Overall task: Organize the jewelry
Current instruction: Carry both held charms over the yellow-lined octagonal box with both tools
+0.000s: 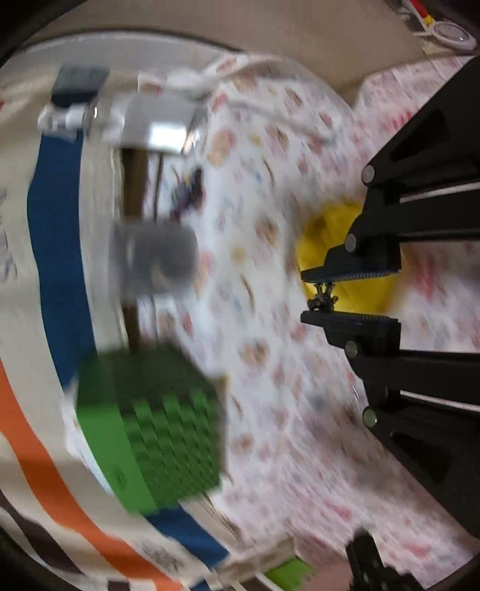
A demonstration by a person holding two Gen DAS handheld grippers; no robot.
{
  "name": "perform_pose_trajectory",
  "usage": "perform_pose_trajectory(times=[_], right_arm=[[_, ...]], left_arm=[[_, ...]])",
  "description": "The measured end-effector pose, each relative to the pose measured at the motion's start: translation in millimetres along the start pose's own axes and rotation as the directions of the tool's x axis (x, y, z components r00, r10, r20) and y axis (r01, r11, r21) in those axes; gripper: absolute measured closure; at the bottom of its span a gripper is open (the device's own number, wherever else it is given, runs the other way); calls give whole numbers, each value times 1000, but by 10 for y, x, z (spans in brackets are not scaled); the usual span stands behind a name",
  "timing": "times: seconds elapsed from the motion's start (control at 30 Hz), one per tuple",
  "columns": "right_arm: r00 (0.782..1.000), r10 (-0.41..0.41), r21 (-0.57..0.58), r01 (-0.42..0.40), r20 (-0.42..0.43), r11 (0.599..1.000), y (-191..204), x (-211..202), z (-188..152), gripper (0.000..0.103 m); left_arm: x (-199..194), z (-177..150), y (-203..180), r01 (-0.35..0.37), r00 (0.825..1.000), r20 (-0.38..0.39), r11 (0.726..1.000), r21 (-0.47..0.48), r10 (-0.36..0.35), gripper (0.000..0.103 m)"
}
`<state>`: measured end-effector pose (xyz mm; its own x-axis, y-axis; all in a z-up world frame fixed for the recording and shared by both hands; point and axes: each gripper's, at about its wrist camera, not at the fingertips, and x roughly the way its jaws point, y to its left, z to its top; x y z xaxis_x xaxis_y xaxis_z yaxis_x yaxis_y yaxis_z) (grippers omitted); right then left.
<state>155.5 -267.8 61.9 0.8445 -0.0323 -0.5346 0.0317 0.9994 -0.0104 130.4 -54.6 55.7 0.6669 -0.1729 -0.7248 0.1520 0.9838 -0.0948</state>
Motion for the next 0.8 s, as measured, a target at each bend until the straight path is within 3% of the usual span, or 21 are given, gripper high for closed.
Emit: perform_pose_trajectory(times=[0.23, 0.37, 0.47, 0.67, 0.8], right_arm=[[986, 145, 124, -135, -83, 983, -396, 310, -79, 89], [970, 234, 186, -219, -63, 958, -512, 392, -143, 89], [968, 245, 198, -231, -51, 953, -548, 459, -203, 89], [953, 298, 221, -281, -50, 934, -573, 522, -223, 89], [941, 334, 274, -306, -59, 912, -651, 555, -255, 89]], left_arm=[[218, 319, -420, 56, 998, 36, 998, 11, -57, 99], [509, 483, -611, 108, 994, -12, 994, 0, -108, 99], [746, 563, -707, 157, 985, -70, 987, -32, -159, 99], [1063, 664, -846, 132, 984, -113, 990, -45, -136, 99], [1148, 753, -830, 72, 993, -96, 997, -32, -75, 99]])
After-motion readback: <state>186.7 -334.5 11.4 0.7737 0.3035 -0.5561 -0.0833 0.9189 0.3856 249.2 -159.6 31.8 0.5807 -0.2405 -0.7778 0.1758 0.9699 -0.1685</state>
